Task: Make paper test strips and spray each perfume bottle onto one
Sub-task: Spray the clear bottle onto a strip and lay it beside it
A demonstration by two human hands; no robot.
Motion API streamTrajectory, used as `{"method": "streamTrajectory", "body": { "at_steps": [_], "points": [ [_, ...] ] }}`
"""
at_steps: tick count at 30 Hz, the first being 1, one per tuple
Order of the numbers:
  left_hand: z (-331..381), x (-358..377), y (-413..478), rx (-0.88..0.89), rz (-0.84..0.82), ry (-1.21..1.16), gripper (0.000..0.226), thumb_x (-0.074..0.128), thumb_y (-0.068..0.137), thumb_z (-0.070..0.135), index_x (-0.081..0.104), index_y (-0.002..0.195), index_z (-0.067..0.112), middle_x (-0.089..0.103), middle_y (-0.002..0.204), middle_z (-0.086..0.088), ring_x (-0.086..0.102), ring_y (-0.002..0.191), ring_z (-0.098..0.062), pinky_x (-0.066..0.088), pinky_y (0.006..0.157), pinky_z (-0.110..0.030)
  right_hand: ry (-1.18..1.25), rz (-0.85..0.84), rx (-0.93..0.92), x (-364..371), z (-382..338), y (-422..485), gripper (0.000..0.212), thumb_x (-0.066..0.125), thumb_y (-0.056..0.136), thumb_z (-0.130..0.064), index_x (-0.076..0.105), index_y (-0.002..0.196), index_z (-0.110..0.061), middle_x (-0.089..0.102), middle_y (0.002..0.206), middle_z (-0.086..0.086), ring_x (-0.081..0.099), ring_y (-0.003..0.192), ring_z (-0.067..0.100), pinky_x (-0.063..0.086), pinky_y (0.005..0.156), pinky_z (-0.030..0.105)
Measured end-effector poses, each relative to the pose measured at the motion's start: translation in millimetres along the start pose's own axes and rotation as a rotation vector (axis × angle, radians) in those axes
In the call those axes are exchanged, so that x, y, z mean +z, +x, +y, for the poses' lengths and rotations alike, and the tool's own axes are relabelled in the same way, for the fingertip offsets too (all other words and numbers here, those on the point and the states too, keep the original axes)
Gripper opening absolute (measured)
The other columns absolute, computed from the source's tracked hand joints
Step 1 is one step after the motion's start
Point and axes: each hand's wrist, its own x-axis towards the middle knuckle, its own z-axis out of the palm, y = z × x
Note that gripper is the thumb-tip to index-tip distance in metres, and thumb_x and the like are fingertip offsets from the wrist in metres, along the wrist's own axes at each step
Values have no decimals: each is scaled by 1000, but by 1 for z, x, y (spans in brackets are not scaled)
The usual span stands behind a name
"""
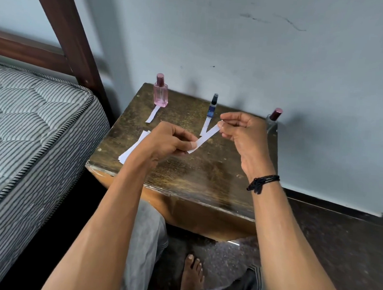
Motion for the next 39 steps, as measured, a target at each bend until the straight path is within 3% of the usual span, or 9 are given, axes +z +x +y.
{"method": "streamTrajectory", "body": {
  "at_steps": [4, 8, 11, 13, 17, 21, 30, 35, 39],
  "points": [
    [2, 8, -1, 20, -28, 17, 17, 76, 81, -6, 77, 96, 2, 74, 75, -3, 69, 69, -9, 58, 66, -18, 6, 31, -1, -14, 3, -2, 21, 75, 86, 7, 75, 88, -14, 77, 88, 8, 73, 84, 19, 58, 70, 22],
    [2, 22, -1, 12, -88, 56, 21, 75, 80, -12, 73, 100, -6, 73, 79, -12, 71, 71, -16, 60, 67, -20, -64, 43, -46, -19, 9, -3, 22, 75, 87, 6, 74, 88, -17, 77, 87, 6, 72, 81, 16, 61, 76, 26],
    [3, 29, -1, -23, -154, 203, 27, 80, 80, -2, 72, 105, -3, 74, 89, -17, 68, 76, -17, 57, 64, -17, -175, 7, -86, -21, 13, -1, 26, 74, 88, 3, 74, 87, -22, 77, 88, -1, 70, 78, 5, 57, 73, 20],
    [3, 30, 0, -23, -173, 272, 25, 82, 81, 11, 75, 104, 4, 75, 85, -8, 66, 72, -10, 55, 66, -18, -293, -47, -122, -23, 13, 1, 25, 73, 90, 0, 74, 88, -25, 76, 89, -5, 68, 76, -2, 52, 70, 13],
    [-2, 20, 4, 65, 40, 177, 21, 81, 82, 28, 78, 101, 19, 77, 88, 5, 72, 82, -7, 56, 78, -24, -511, -183, -175, -23, 13, 3, 18, 76, 91, -7, 72, 95, -24, 74, 87, -10, 65, 74, -6, 44, 66, 4],
    [-1, 22, 5, 164, 87, 171, 31, 85, 78, 21, 77, 108, 17, 78, 95, 1, 73, 92, -15, 58, 89, -29, -594, -246, -207, -16, 13, 1, 17, 79, 89, -11, 72, 97, -25, 76, 84, -14, 66, 76, -8, 46, 72, 14],
    [-10, 41, 13, 164, 184, 114, 31, 84, 78, 6, 73, 107, 11, 73, 73, -2, 75, 71, -19, 64, 78, -42, -617, -260, -253, -3, 18, 0, 18, 76, 92, -10, 72, 101, -25, 78, 88, -13, 72, 88, 0, 57, 88, 28],
    [-11, 41, 18, 141, 216, 130, 27, 79, 82, -1, 74, 107, 8, 68, 73, -5, 71, 69, -17, 62, 69, -28, -605, -144, -208, -6, 18, 6, 11, 73, 95, -18, 72, 101, -28, 77, 94, -14, 70, 90, 0, 53, 80, 23],
    [-15, 41, 23, 99, 213, 184, 13, 77, 85, 0, 77, 95, 8, 73, 78, -5, 76, 73, -20, 64, 78, -36, -600, -11, -149, -23, 20, 13, 10, 72, 94, -22, 70, 94, -32, 74, 97, -13, 69, 91, 5, 51, 79, 23]
  ]
}}
